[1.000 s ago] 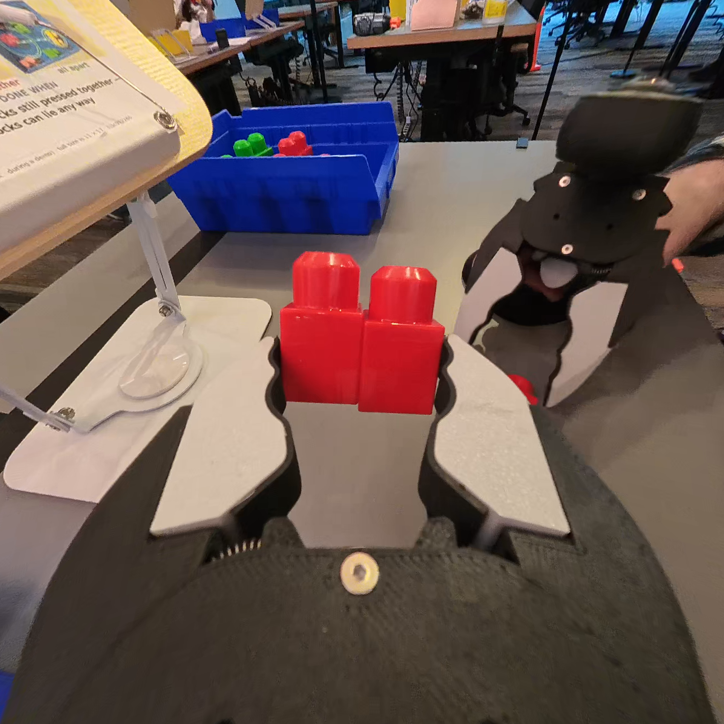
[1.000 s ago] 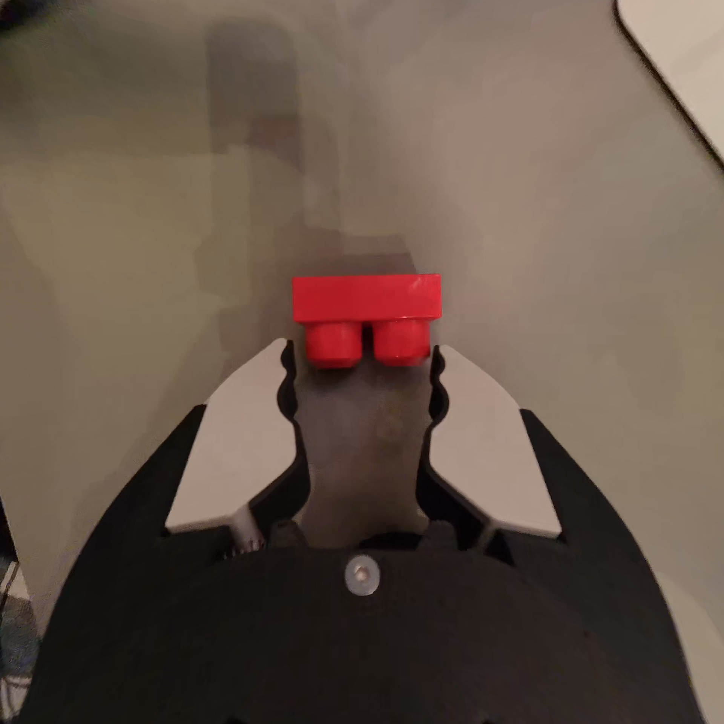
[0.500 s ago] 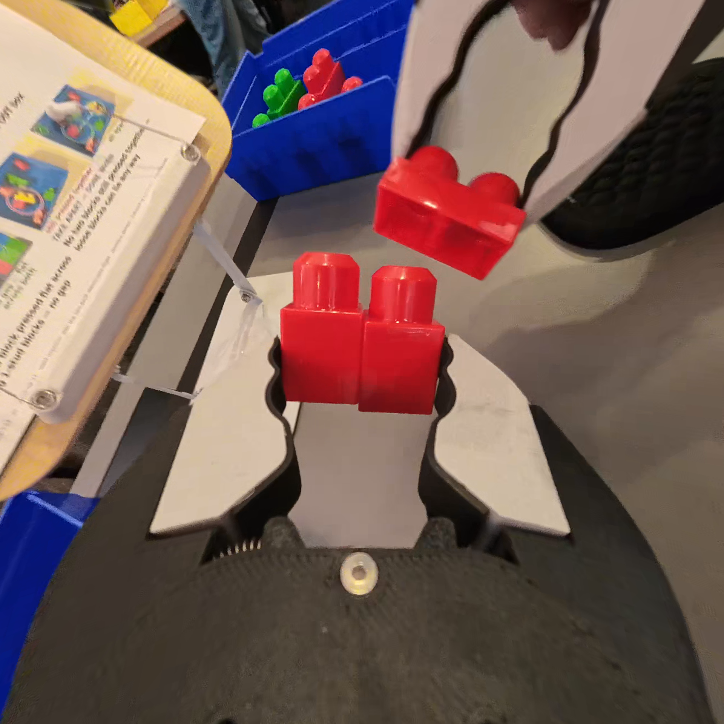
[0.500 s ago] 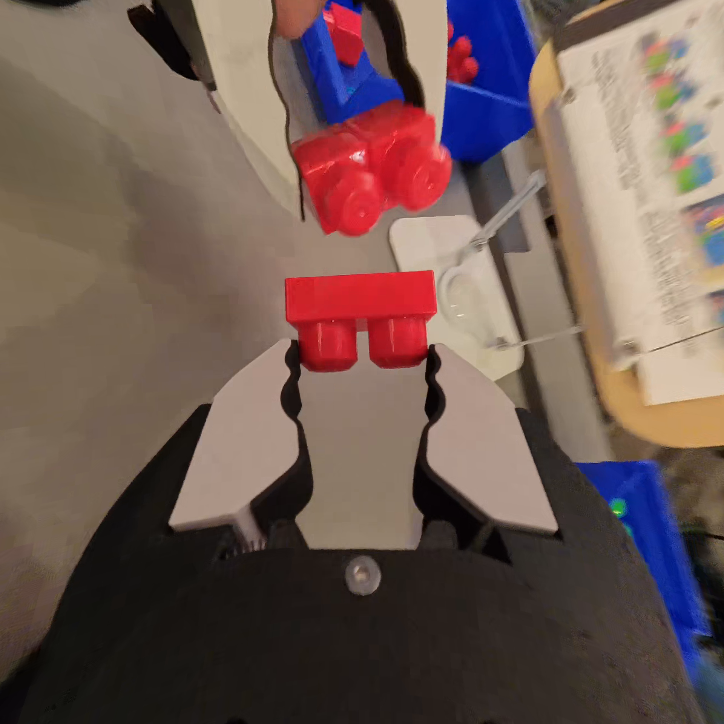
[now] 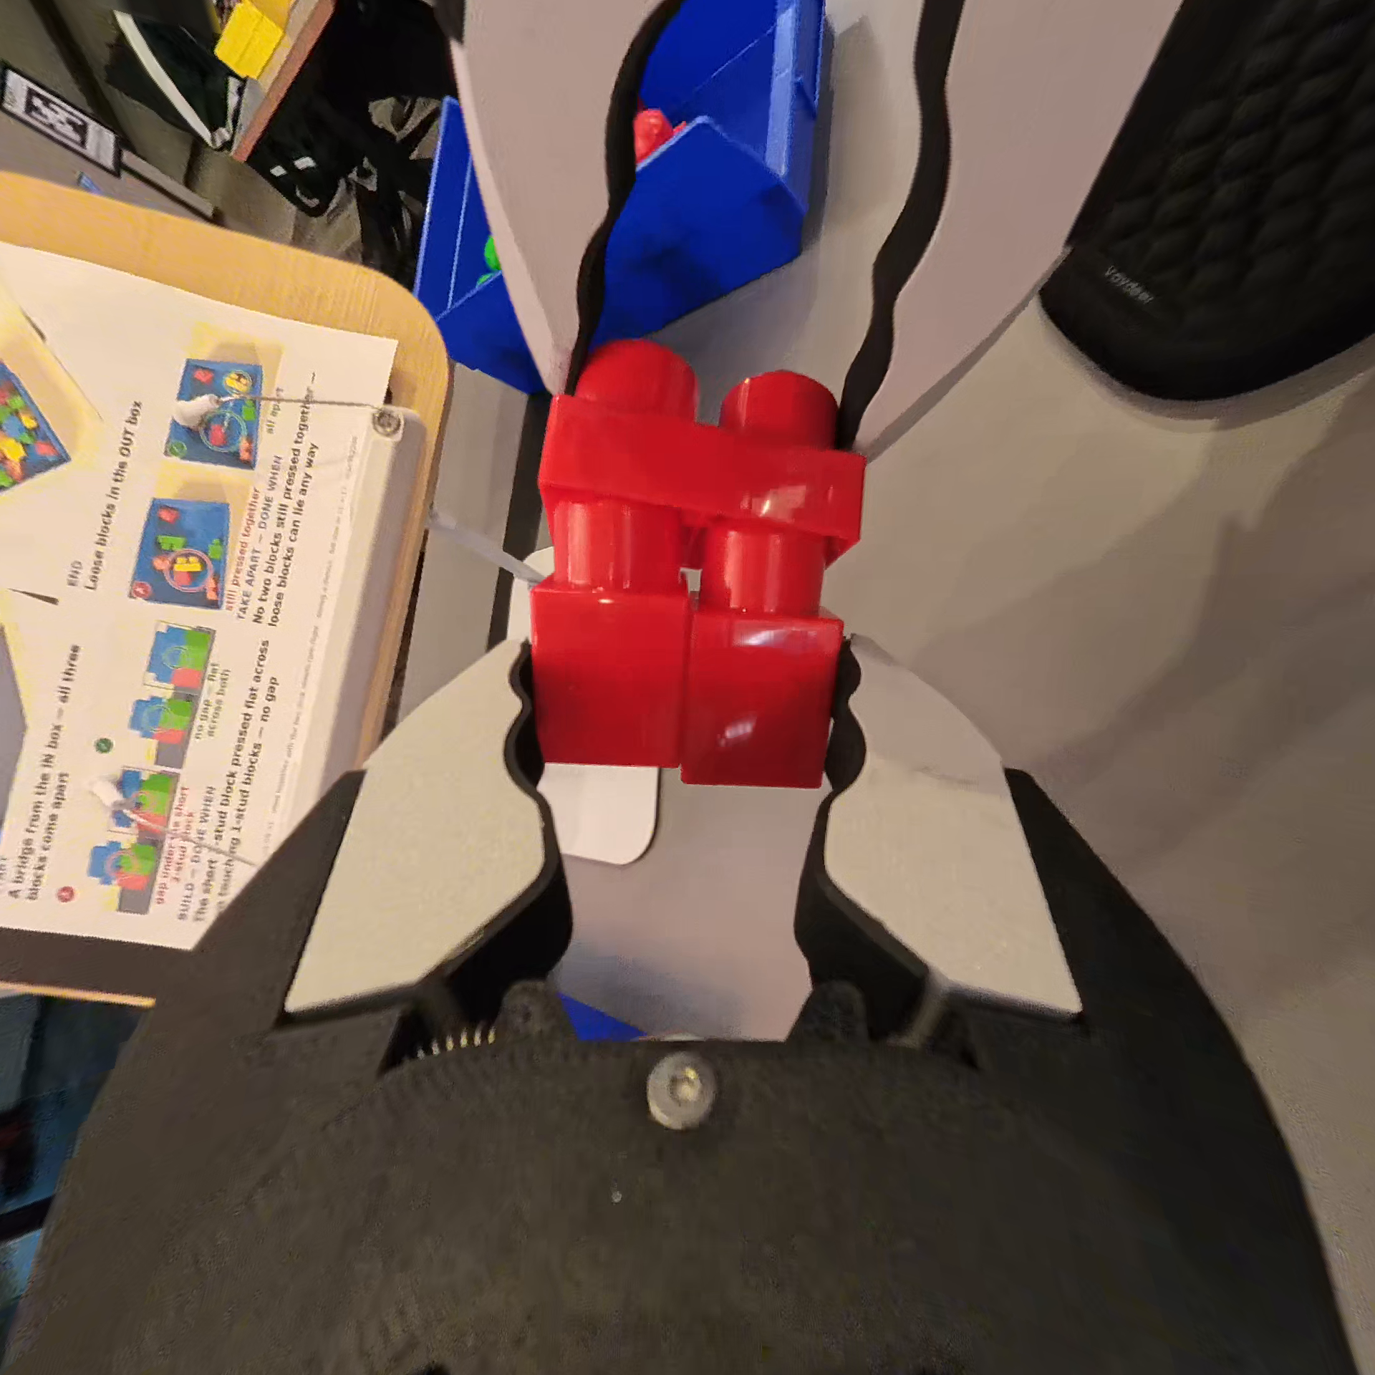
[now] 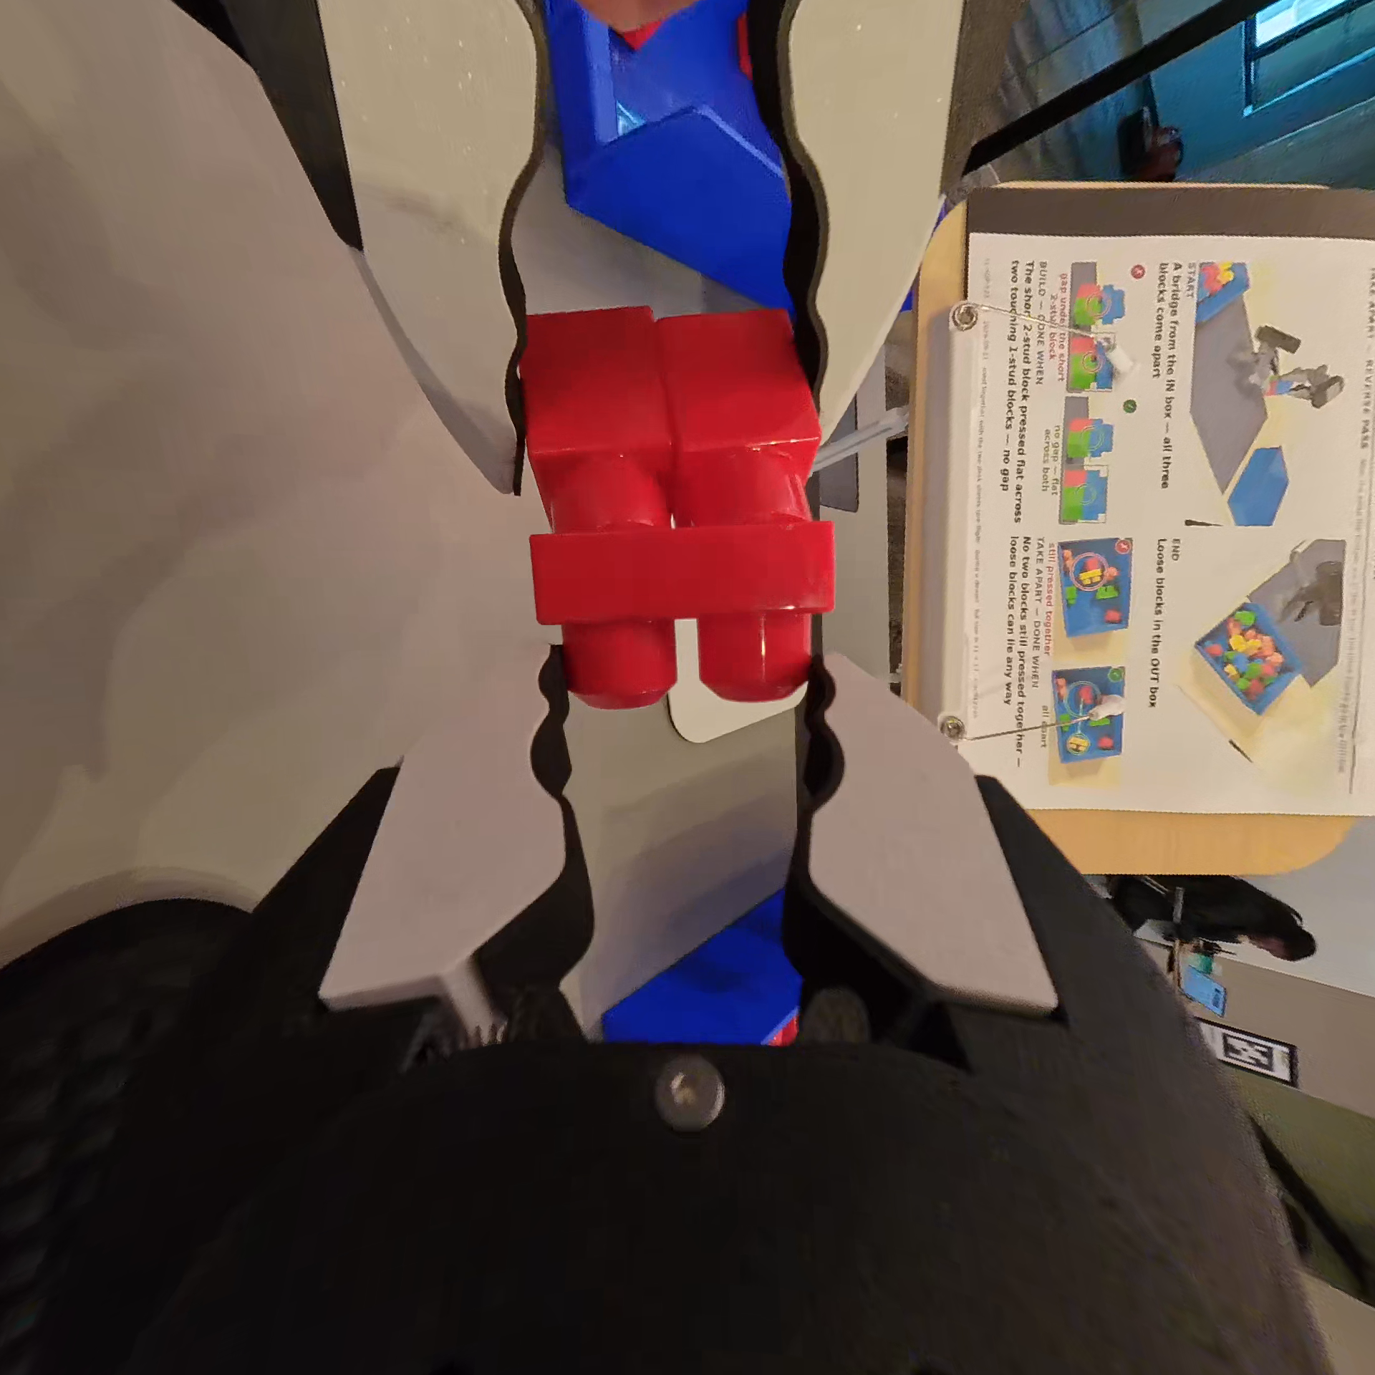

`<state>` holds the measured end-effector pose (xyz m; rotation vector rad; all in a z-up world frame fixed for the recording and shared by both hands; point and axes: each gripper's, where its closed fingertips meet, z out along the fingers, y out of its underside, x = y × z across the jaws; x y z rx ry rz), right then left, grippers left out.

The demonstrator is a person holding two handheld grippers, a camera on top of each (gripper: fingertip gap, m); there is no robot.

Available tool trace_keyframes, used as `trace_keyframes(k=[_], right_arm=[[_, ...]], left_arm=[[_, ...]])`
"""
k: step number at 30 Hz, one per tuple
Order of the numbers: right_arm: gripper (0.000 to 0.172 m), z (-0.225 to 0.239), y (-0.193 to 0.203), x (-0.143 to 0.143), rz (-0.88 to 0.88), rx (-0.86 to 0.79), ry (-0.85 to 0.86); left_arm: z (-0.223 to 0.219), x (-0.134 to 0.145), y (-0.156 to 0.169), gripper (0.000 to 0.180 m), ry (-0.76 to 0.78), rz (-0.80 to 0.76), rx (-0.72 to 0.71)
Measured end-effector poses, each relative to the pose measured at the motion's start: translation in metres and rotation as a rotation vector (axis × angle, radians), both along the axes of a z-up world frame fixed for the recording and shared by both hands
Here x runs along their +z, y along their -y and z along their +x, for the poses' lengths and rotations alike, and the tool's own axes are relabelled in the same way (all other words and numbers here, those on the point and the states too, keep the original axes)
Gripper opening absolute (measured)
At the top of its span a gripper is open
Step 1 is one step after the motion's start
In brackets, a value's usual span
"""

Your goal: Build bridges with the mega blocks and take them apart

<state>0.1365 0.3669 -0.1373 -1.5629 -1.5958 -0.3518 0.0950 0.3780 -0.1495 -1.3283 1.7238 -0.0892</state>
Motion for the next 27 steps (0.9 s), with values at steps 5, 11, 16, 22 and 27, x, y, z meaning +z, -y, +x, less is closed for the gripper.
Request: trace_keyframes(k=[5,11,16,22,27], right_arm=[[0.062,0.006,-0.001,0.007,0.055,-0.025,0.019],[0.062,0.009,0.001,0.021,0.121,-0.060,0.050],[0.062,0.009,0.004,0.030,0.135,-0.072,0.050],[0.062,0.008,0.008,0.037,0.163,-0.019,0.021],[0.062,0.007,0.009,0.040,0.182,0.001,-0.004]], left_arm=[[0.007,0.012,0.002,0.074,0.010,0.075,0.008],[0.009,0.022,-0.001,0.074,-0.039,0.151,0.058],[0.013,0.030,-0.002,0.074,-0.041,0.212,0.065],[0.015,0.037,0.001,0.074,-0.022,0.235,0.047],[0.017,0.040,0.003,0.074,-0.006,0.253,0.037]])
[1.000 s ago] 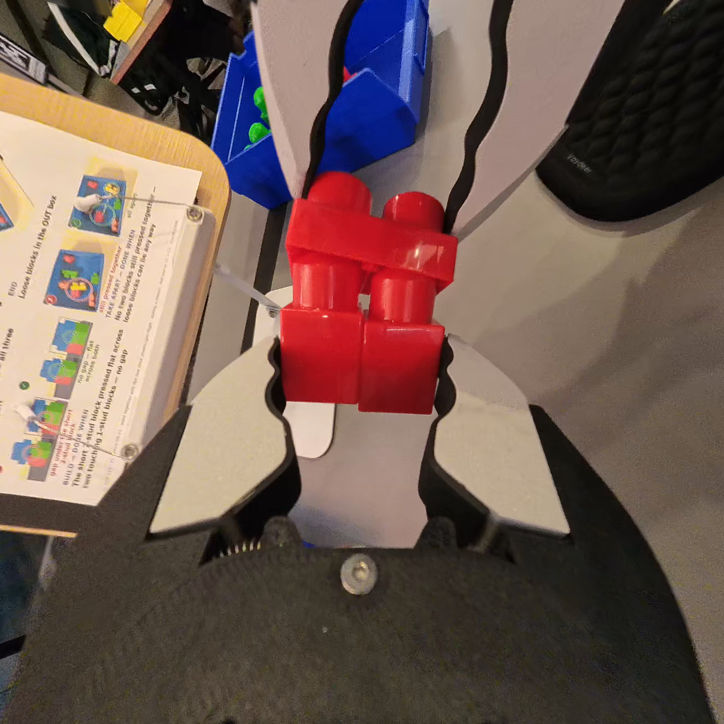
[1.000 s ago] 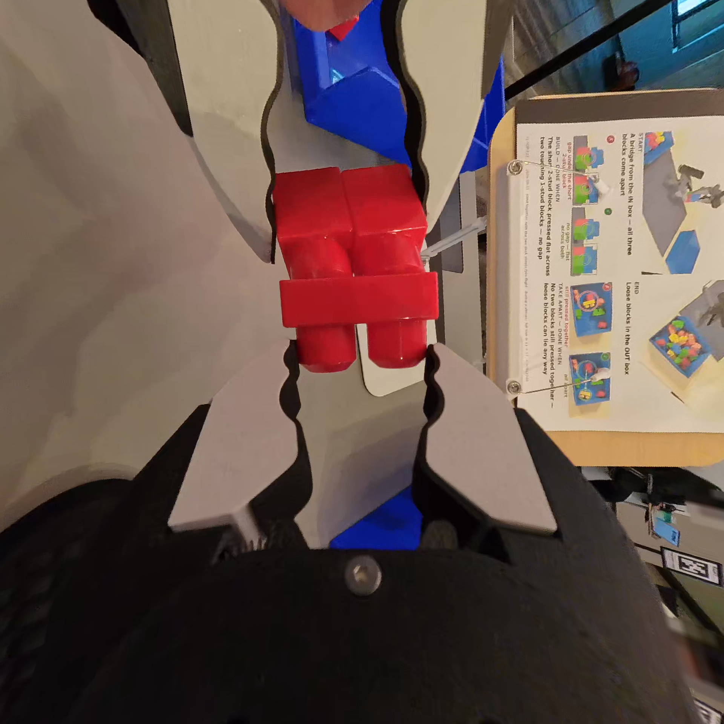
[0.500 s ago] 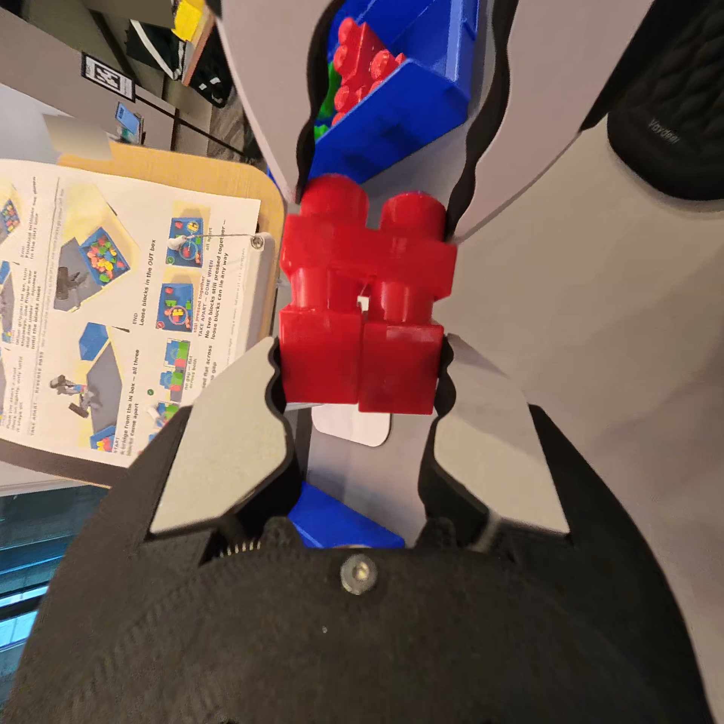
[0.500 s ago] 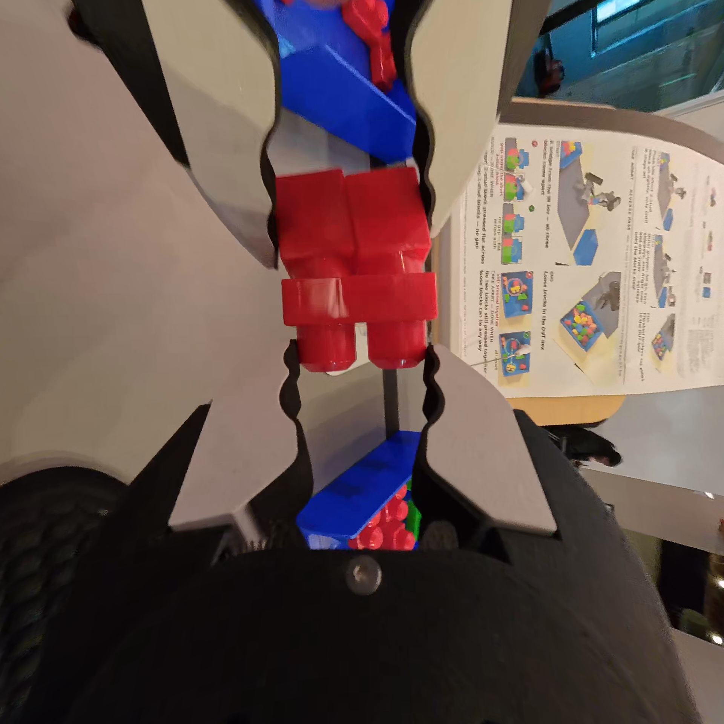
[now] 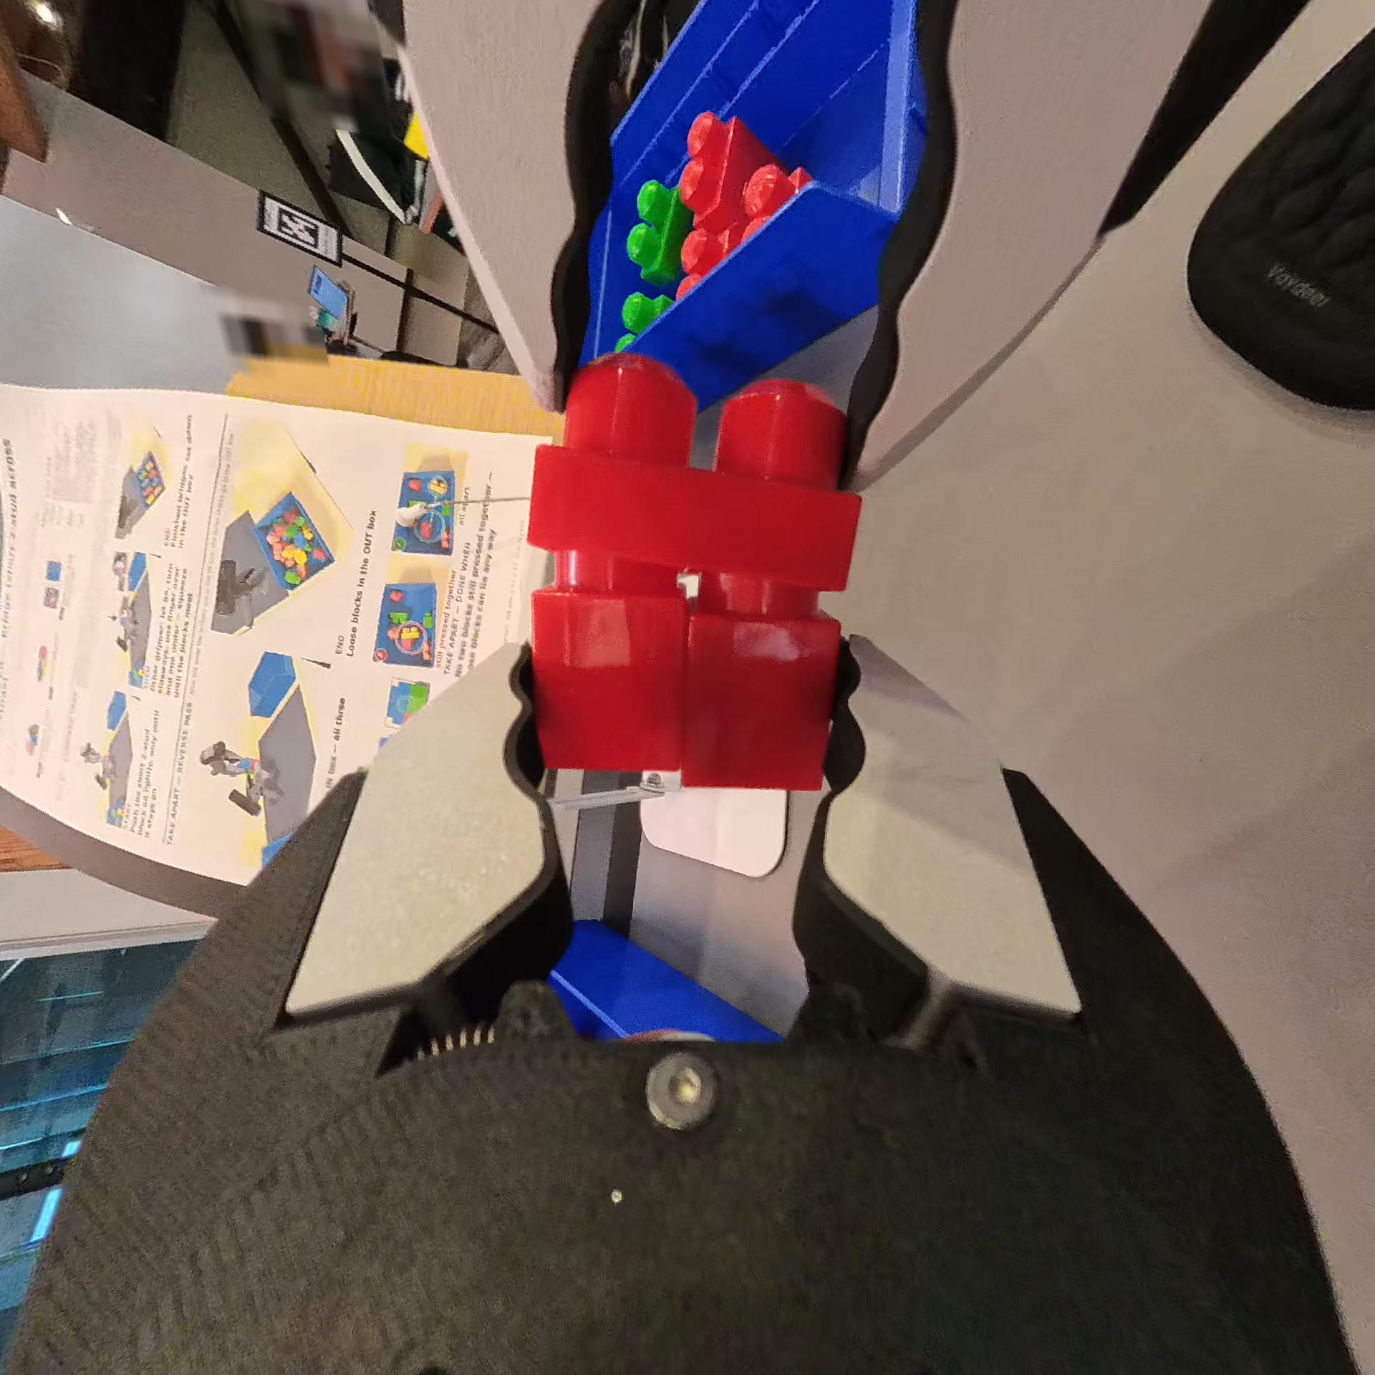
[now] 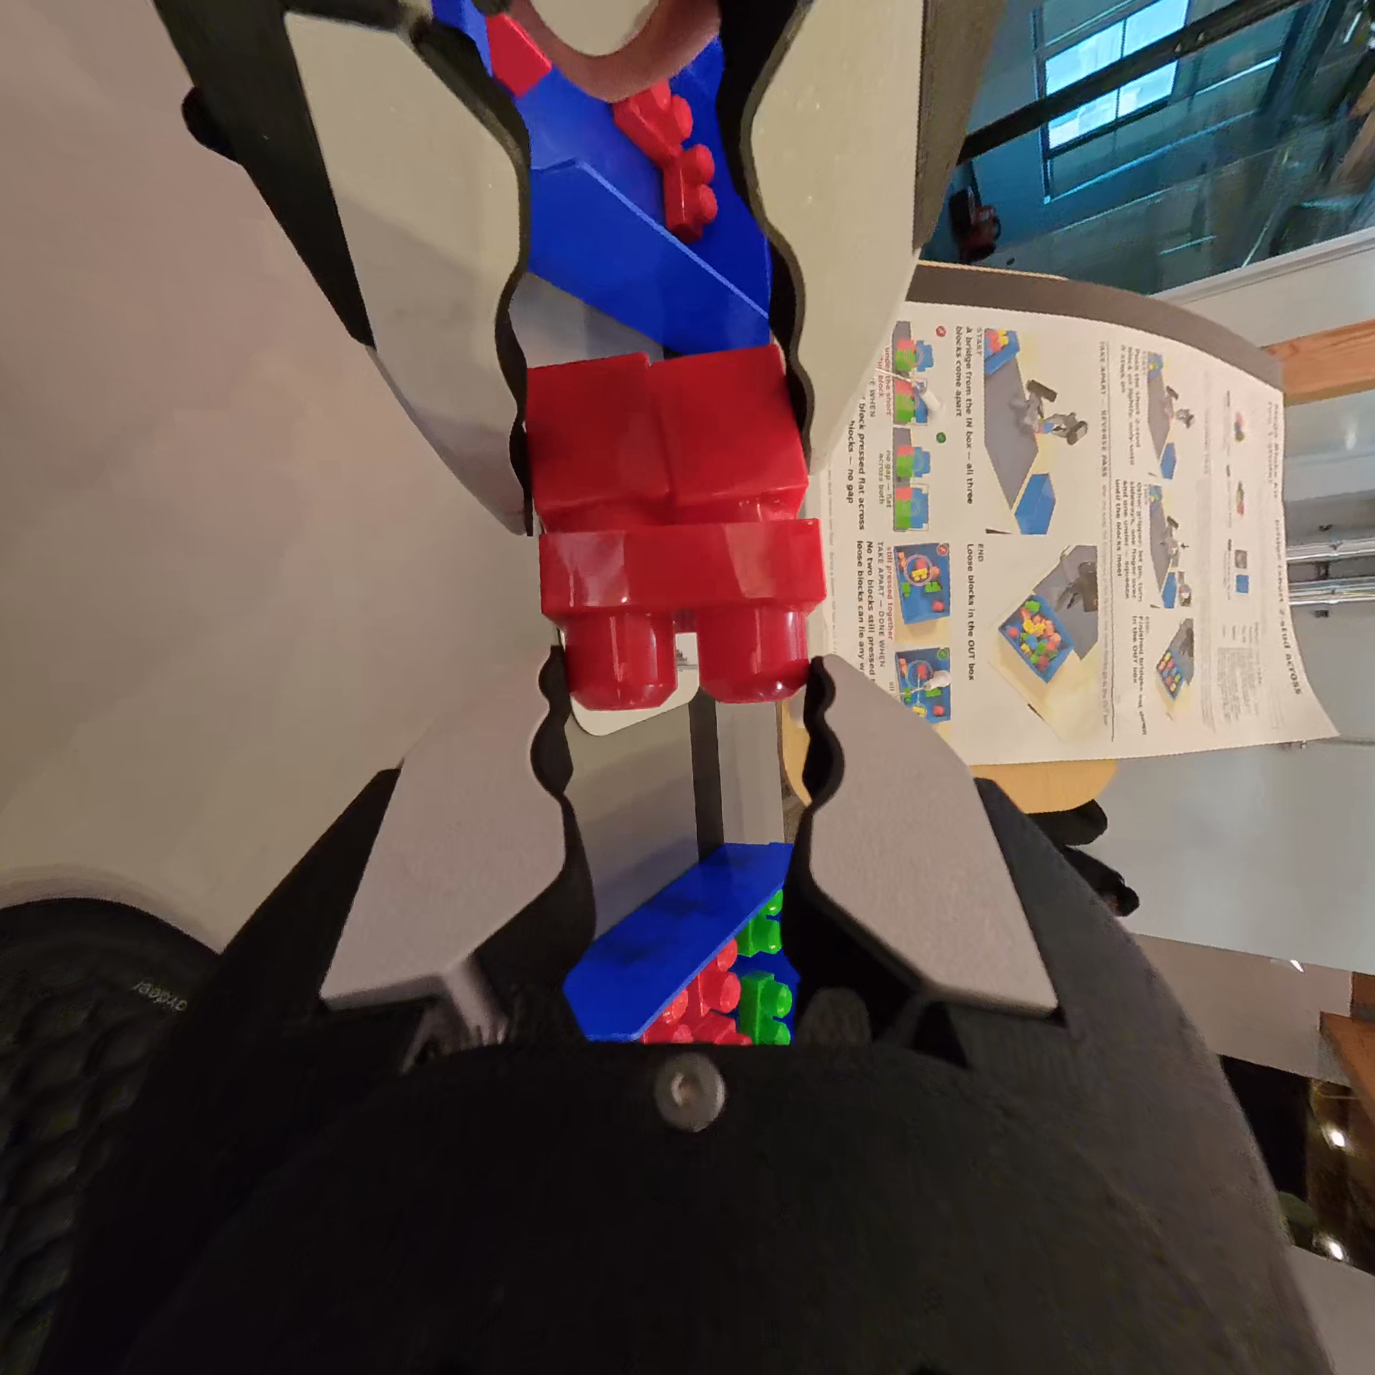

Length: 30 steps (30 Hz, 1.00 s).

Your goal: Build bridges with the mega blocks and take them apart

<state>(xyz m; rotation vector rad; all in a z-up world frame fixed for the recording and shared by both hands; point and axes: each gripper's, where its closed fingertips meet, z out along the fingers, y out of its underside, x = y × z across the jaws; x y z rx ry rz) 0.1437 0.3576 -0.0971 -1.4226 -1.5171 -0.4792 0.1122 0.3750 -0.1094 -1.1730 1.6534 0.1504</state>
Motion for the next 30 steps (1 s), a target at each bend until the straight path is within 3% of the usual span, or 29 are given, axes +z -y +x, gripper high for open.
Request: trace_keyframes(k=[12,17,19,24,27,30], right_arm=[[0.061,-0.008,0.002,0.004,0.038,0.058,-0.010],[0.061,-0.011,0.002,0.015,0.036,0.095,-0.034],[0.058,-0.011,0.005,0.024,0.076,0.129,-0.044],[0.082,-0.005,0.012,0.049,0.092,0.187,-0.155],[0.109,-0.003,0.013,0.057,0.116,0.239,-0.195],[0.126,-0.006,0.014,0.054,0.150,0.301,-0.185]], left_arm=[[0.001,-0.001,-0.003,0.073,0.010,-0.001,-0.001],[0.002,0.002,-0.003,0.074,0.138,-0.094,-0.030],[0.003,0.006,-0.001,0.074,0.240,-0.204,-0.064],[0.012,0.020,0.018,0.074,0.539,-0.629,-0.273],[0.019,0.037,0.038,0.074,0.725,-0.968,-0.486],[0.022,0.050,0.056,0.074,0.849,-1.172,-0.721]])
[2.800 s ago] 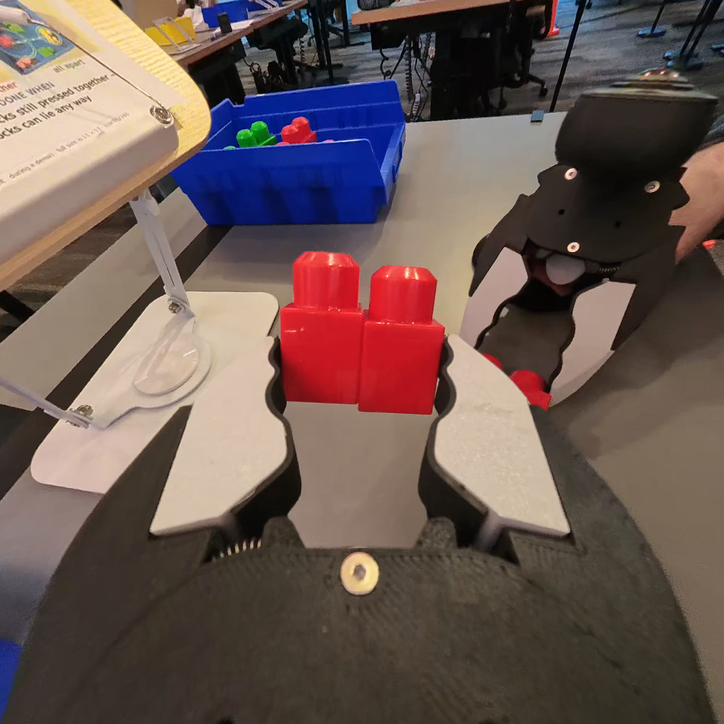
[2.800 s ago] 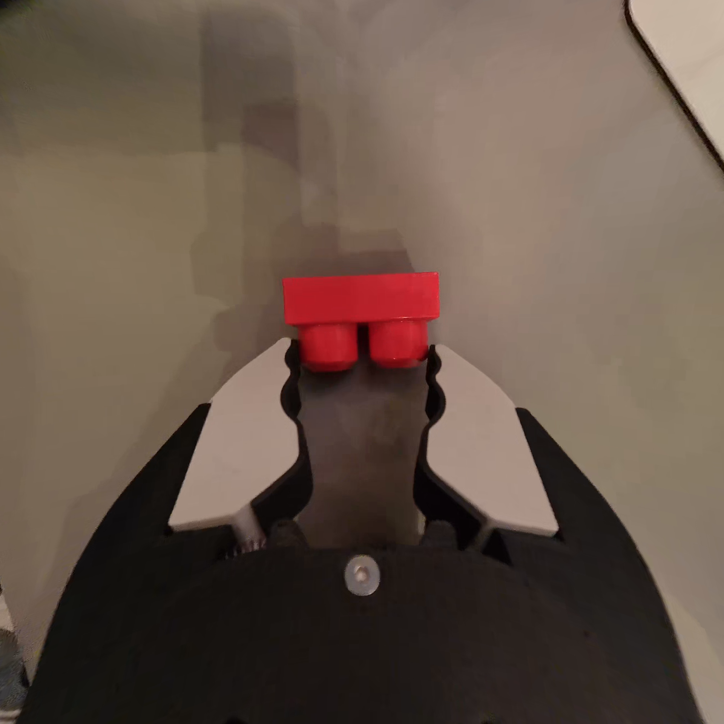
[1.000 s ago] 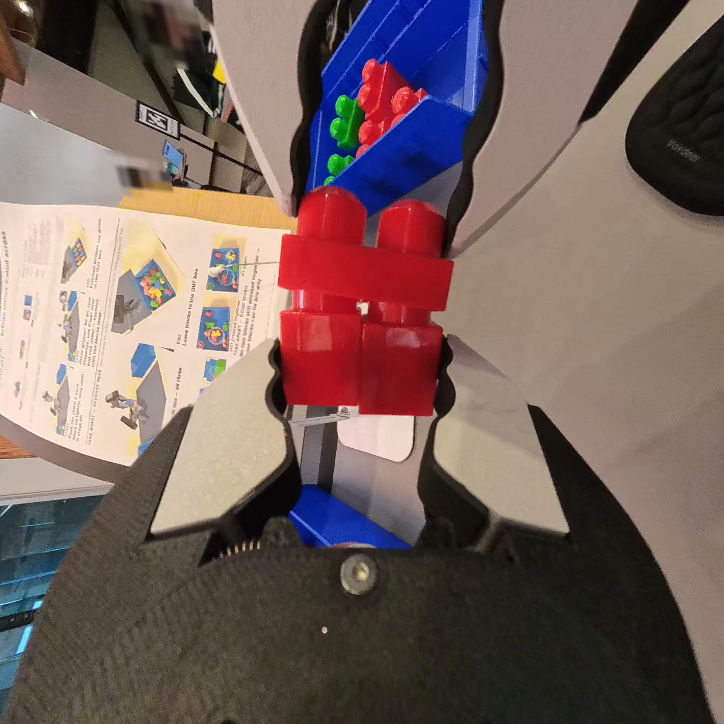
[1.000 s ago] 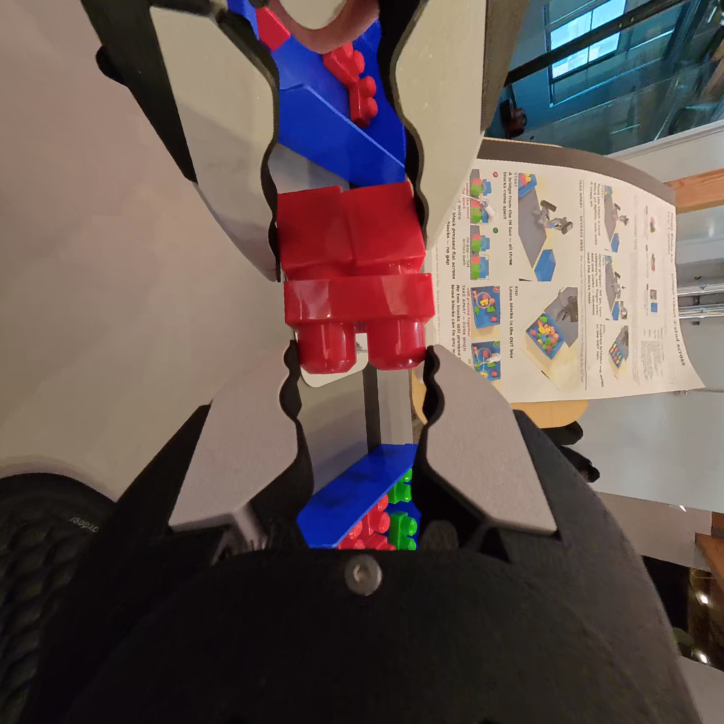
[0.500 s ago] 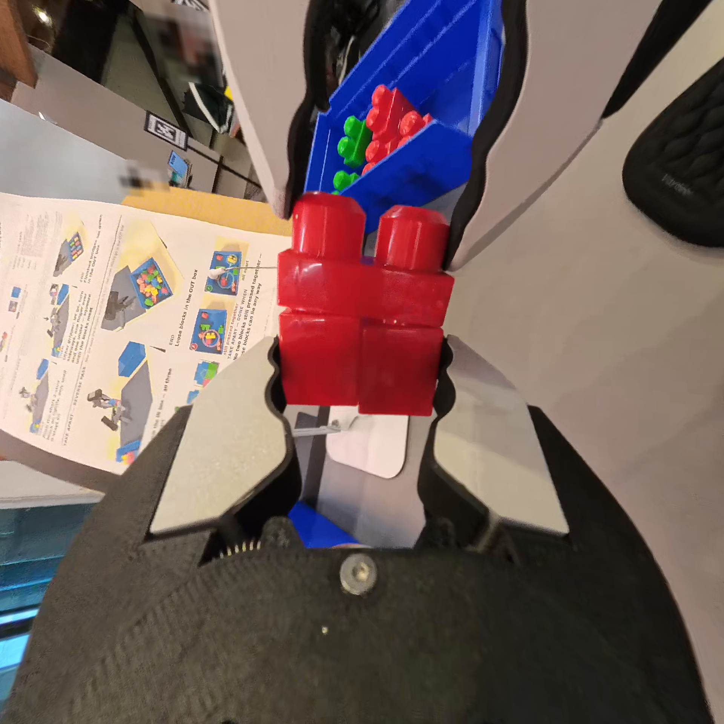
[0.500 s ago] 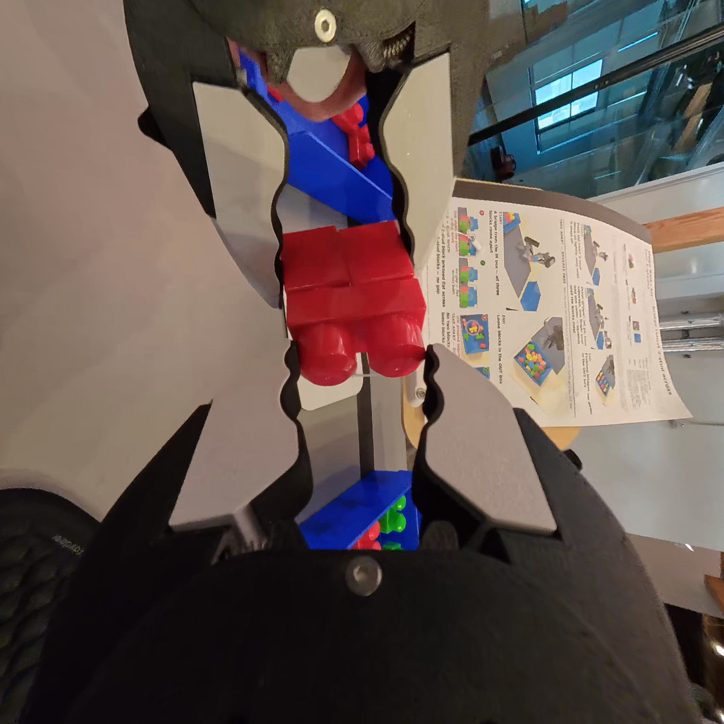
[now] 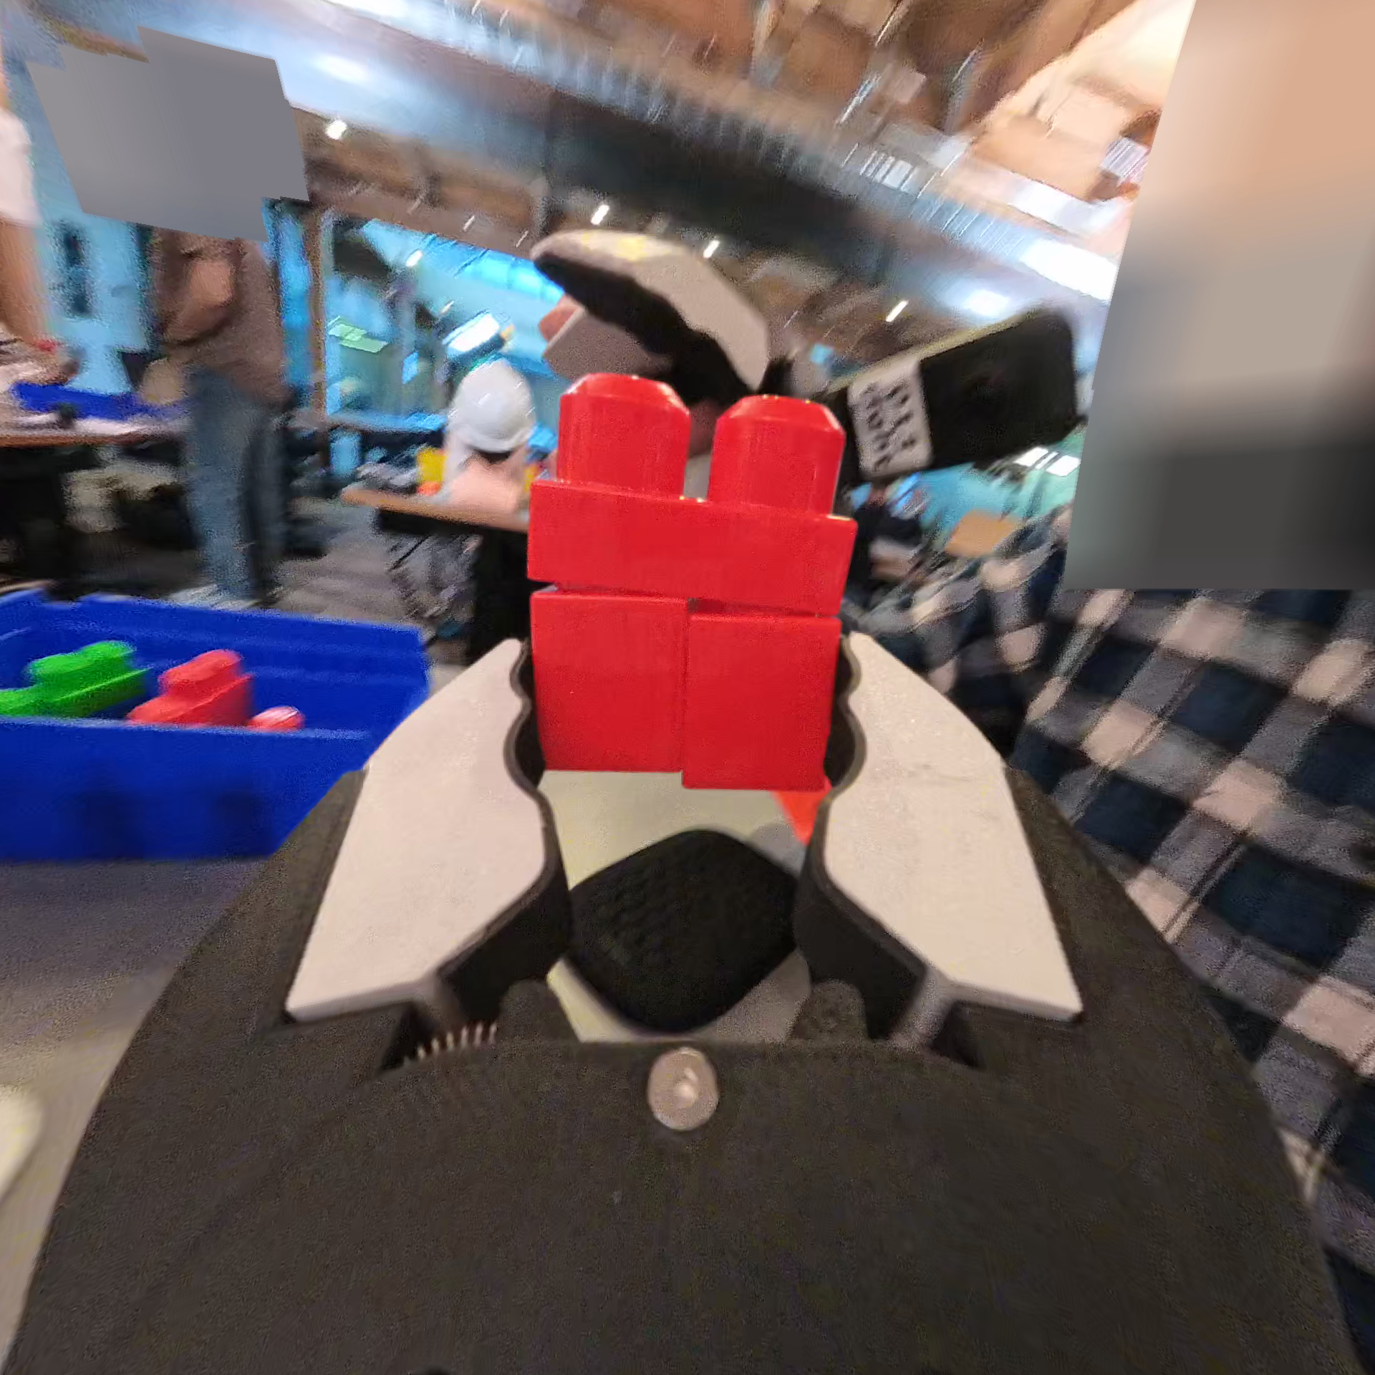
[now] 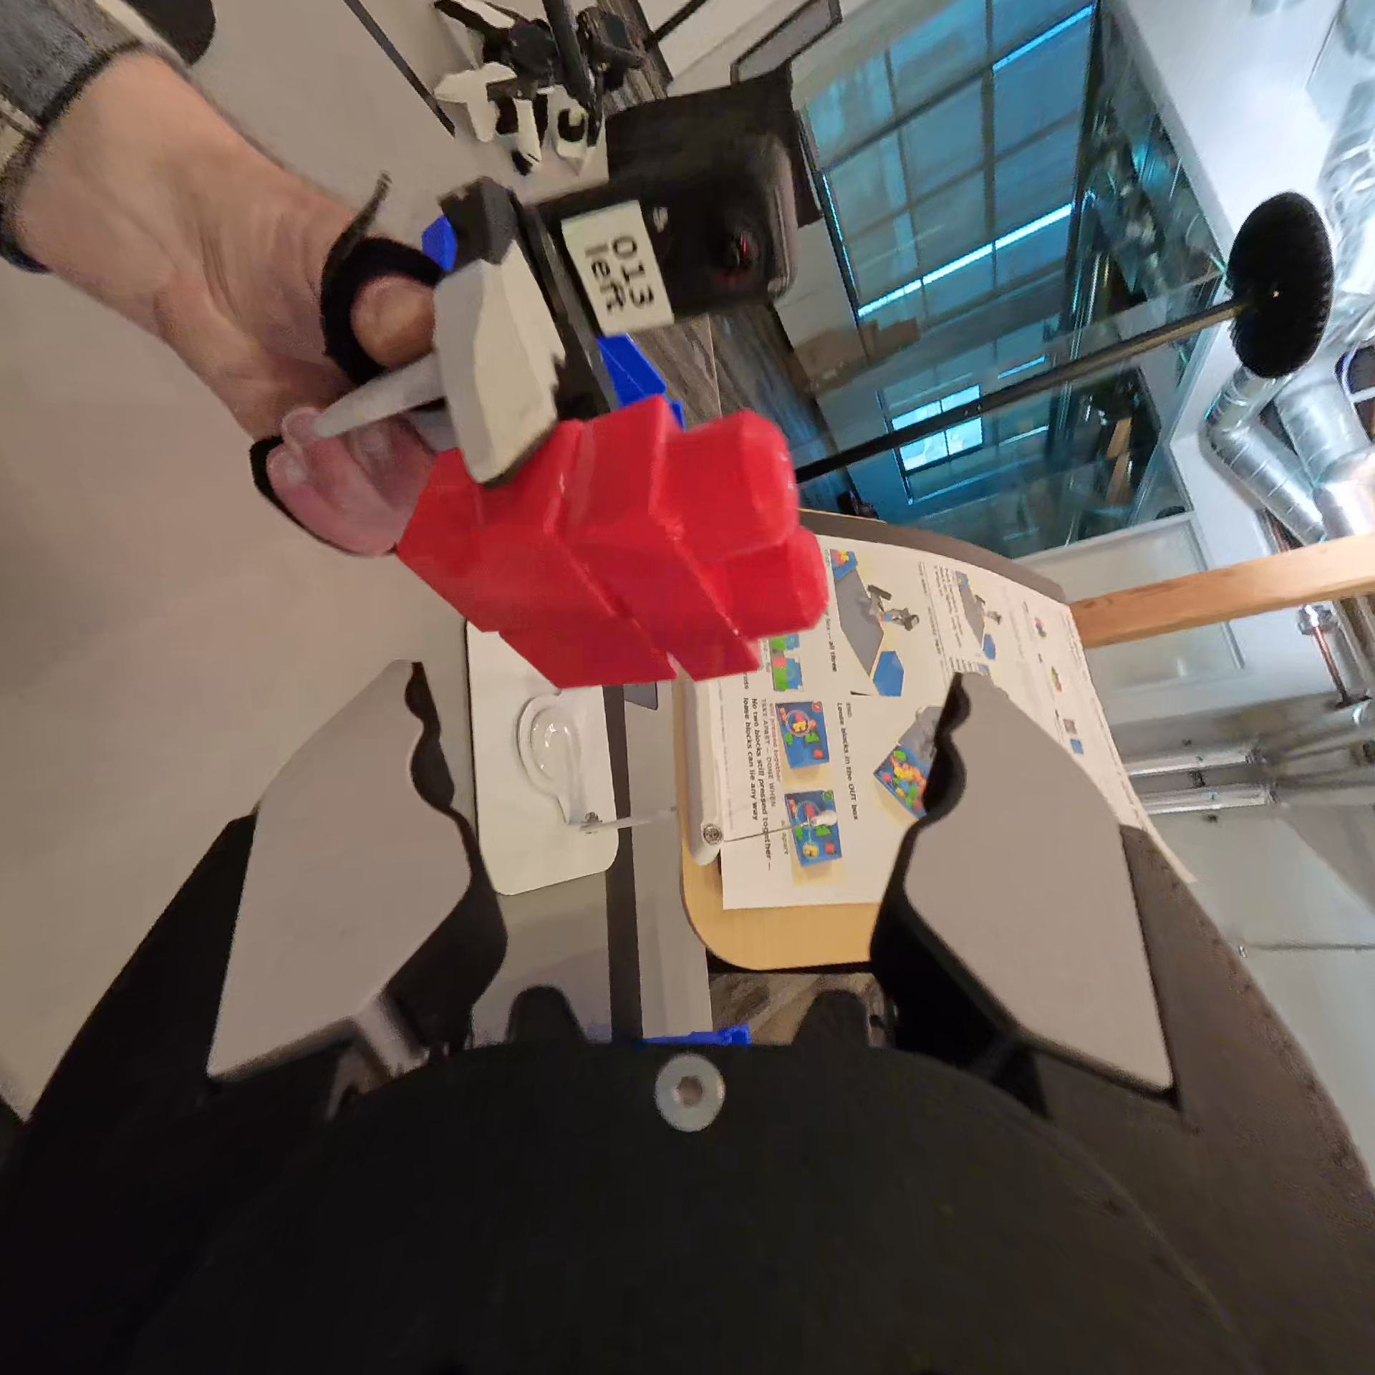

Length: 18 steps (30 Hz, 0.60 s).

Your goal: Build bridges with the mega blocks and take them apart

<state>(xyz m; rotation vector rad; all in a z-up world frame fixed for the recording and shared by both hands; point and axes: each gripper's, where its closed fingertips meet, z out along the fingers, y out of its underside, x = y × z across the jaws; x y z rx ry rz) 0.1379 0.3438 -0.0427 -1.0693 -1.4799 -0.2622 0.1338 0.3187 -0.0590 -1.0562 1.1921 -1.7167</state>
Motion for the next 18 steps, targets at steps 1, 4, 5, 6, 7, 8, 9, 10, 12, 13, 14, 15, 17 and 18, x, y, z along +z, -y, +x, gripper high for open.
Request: trace_keyframes(k=[1,4,5,6,7,8,9,10,12,13,14,15,17,18], right_arm=[[0.129,-0.001,-0.001,-0.001,0.003,0.009,0.001],[0.133,-0.002,-0.005,-0.005,0.023,0.022,0.019],[0.133,-0.003,-0.006,-0.006,0.037,0.027,0.032],[0.132,-0.003,-0.006,-0.007,0.051,0.035,0.049],[0.132,-0.003,-0.008,-0.010,0.055,0.036,0.075],[0.131,-0.001,-0.010,-0.012,0.066,0.031,0.101],[0.127,0.000,-0.012,-0.014,0.081,0.034,0.129],[0.121,0.001,-0.011,-0.016,0.089,0.044,0.153],[0.110,0.004,-0.011,-0.020,0.082,0.053,0.192],[0.106,0.006,-0.012,-0.023,0.073,0.051,0.209],[0.106,0.007,-0.011,-0.022,0.069,0.058,0.206],[0.105,0.007,-0.010,-0.021,0.067,0.063,0.203],[0.101,0.009,-0.009,-0.020,0.048,0.052,0.207],[0.100,0.010,-0.009,-0.019,0.030,0.043,0.205]], left_arm=[[0.003,0.001,0.000,0.074,0.038,-0.054,-0.038],[0.008,0.004,0.009,0.074,0.136,-0.168,-0.240],[0.013,0.003,0.008,0.074,0.153,-0.181,-0.265],[0.015,0.003,0.010,0.074,0.180,-0.199,-0.314],[0.016,0.003,0.013,0.074,0.206,-0.225,-0.379],[0.019,0.002,0.013,0.074,0.214,-0.245,-0.405],[0.023,0.000,0.012,0.074,0.217,-0.253,-0.413],[0.024,0.000,0.013,0.074,0.224,-0.261,-0.439],[0.024,0.001,0.016,0.074,0.238,-0.277,-0.495],[0.024,0.002,0.018,0.074,0.245,-0.280,-0.522],[0.025,0.003,0.019,0.074,0.250,-0.277,-0.529],[0.025,0.003,0.020,0.074,0.256,-0.276,-0.541],[0.025,0.005,0.020,0.074,0.270,-0.283,-0.561],[0.025,0.007,0.020,0.074,0.284,-0.287,-0.568]])
